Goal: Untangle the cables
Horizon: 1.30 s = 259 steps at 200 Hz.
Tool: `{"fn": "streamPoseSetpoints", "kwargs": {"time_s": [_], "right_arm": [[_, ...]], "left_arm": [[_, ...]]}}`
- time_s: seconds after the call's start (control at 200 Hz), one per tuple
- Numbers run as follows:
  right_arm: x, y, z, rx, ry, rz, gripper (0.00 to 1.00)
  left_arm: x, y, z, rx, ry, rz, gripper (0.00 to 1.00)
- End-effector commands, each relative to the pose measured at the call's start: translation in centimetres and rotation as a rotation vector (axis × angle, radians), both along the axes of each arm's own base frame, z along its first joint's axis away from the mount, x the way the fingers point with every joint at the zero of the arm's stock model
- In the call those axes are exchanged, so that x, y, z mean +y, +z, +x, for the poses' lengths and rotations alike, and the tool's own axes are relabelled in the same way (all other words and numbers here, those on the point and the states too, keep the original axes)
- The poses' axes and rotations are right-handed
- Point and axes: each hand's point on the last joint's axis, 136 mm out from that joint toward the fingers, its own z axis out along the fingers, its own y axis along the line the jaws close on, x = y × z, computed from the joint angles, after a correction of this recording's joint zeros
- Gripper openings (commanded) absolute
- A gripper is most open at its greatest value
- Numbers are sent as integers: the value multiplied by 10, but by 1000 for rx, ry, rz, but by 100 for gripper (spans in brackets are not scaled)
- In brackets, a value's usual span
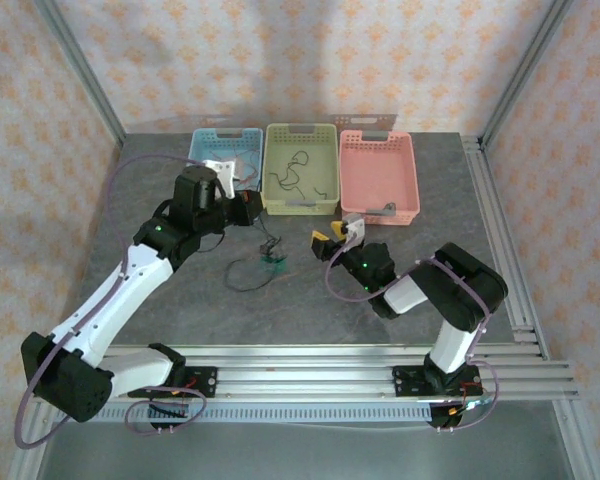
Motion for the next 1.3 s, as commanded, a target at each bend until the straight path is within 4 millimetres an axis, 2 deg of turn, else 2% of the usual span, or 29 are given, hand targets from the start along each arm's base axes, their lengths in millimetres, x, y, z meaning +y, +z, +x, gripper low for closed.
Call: {"fn": "streamPoseSetpoints", "kwargs": {"time_s": [0.0, 0.245, 0.355, 0.505, 0.666, 0.876, 0.986, 1.086, 1.206, 1.291], "right_arm": [[26, 17, -14, -90, 134, -2, 63], [62, 12, -42, -147, 326, -57, 65], [70, 9, -49, -158, 366, -70, 71], [75, 6, -54, -170, 401, -85, 72], [82, 0, -59, -193, 422, -119, 65], [84, -3, -60, -193, 433, -126, 48], [85, -3, -61, -196, 444, -125, 43], [85, -3, -62, -201, 446, -128, 43], [87, -5, -62, -210, 441, -142, 53], [88, -6, -63, -211, 446, -145, 51]], "left_arm": [[0, -1, 6, -44, -7, 26, 0], [-16, -5, 1, -53, -97, 5, 0], [-24, -6, -4, -55, -137, 15, 0], [-35, -9, -10, -52, -177, 28, 0], [-41, -10, -14, -55, -201, 39, 0], [-42, -10, -16, -51, -208, 43, 0], [-46, -11, -17, -48, -222, 43, 0], [-49, -14, -19, -42, -233, 47, 0], [-54, -16, -21, -43, -245, 49, 0], [-57, -17, -23, -42, -256, 57, 0]]}}
